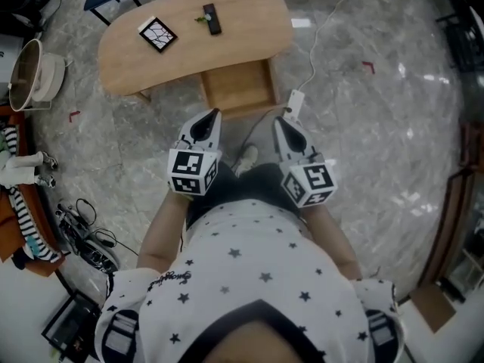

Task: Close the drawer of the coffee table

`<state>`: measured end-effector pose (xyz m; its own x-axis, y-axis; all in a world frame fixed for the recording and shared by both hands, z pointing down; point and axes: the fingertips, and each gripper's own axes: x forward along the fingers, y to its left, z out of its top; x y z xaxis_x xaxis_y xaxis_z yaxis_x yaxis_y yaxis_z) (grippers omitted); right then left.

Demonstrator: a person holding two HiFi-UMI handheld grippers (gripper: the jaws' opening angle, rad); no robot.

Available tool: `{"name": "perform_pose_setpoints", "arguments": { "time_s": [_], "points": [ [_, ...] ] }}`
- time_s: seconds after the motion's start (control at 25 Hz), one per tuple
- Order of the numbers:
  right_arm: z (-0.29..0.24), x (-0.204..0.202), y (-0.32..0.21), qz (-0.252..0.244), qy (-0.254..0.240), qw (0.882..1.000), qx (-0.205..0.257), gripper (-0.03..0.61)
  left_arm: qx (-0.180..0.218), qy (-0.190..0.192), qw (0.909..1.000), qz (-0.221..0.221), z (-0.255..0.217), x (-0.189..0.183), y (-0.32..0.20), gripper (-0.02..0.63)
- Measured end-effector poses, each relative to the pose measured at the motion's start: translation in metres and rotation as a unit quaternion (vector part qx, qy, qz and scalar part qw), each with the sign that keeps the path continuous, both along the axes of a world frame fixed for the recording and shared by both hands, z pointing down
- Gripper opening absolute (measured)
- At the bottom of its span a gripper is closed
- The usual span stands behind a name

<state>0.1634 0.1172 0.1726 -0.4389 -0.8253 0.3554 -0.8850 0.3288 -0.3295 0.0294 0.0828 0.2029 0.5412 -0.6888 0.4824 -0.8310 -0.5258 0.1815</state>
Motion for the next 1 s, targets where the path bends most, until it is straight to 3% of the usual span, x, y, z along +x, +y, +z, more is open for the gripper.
{"name": "perform_pose_setpoints", "arguments": {
  "time_s": [0.44,1.0],
  "points": [
    [0.054,0.034,-0.024,-0.023,0.018,0.999,-0.03,0.008,-0.023,-0.008,0.9977,-0.063,0.045,-0.009,-0.005,0.008],
    [0.162,0.059,-0.058,-0.023,0.046,0.996,-0.069,0.008,-0.05,-0.03,0.9932,-0.101,0.149,-0.047,-0.037,0.008]
  ]
}}
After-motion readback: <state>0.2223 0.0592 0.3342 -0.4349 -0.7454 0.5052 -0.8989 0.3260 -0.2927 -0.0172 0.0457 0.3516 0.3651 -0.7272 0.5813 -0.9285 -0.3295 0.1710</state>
